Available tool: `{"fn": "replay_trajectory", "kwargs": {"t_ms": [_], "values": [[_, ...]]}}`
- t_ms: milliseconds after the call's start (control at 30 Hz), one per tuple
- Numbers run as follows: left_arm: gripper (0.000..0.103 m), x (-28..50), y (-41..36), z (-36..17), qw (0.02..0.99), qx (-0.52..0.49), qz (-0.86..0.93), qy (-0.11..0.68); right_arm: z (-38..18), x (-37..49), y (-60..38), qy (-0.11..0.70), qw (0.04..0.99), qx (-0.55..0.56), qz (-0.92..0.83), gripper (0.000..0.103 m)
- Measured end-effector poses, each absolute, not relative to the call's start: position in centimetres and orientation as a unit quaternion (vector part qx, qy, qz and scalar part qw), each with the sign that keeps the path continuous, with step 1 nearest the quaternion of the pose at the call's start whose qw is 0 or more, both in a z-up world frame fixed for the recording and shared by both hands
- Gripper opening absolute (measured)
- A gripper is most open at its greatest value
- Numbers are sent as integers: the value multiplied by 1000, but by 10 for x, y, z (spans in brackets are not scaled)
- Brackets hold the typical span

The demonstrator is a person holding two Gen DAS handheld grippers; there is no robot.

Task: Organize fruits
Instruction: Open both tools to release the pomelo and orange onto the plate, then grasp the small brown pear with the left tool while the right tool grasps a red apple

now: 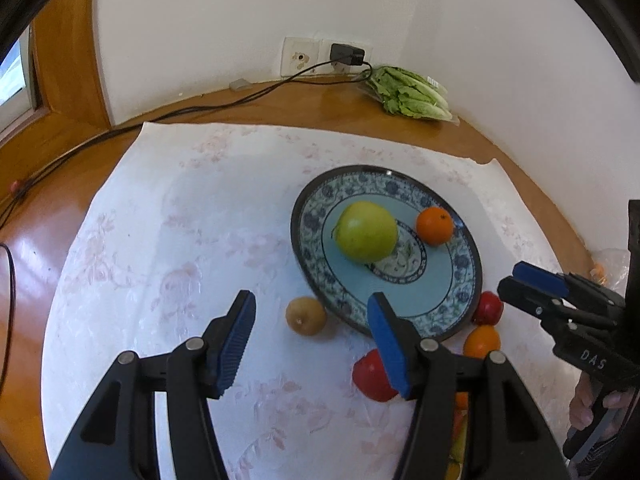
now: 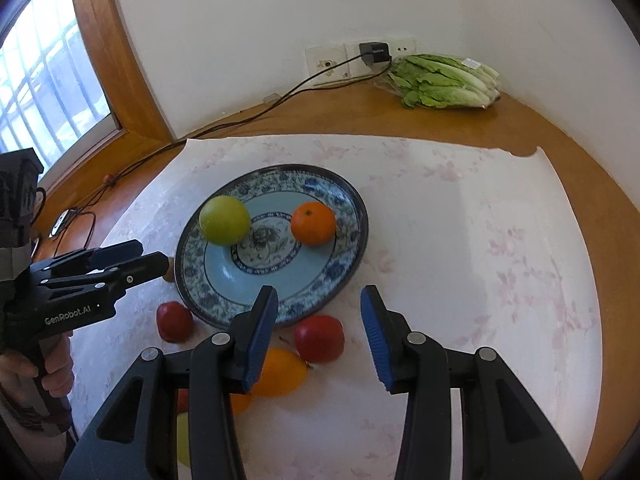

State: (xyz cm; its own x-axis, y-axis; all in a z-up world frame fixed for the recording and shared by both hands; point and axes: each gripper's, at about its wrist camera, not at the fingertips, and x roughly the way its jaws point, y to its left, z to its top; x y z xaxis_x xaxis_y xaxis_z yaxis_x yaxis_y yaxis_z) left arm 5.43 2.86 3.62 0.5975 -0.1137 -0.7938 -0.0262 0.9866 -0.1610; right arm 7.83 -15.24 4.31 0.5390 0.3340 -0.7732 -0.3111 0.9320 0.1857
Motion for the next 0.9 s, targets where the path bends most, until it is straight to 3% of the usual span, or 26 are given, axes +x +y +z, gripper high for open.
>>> {"fn": "replay_trajectory", "kwargs": {"t_ms": [367, 700, 900], "values": [[61, 50, 25, 24, 890, -68, -18, 451, 27, 75, -167, 465, 867, 41, 177, 44], [48, 51, 33, 20, 889, -79, -18, 450, 22, 72, -167, 475, 858, 52, 188, 44], [46, 53, 35, 15, 884, -74, -9, 461, 22, 70, -165, 474, 858, 53, 190, 44]]}}
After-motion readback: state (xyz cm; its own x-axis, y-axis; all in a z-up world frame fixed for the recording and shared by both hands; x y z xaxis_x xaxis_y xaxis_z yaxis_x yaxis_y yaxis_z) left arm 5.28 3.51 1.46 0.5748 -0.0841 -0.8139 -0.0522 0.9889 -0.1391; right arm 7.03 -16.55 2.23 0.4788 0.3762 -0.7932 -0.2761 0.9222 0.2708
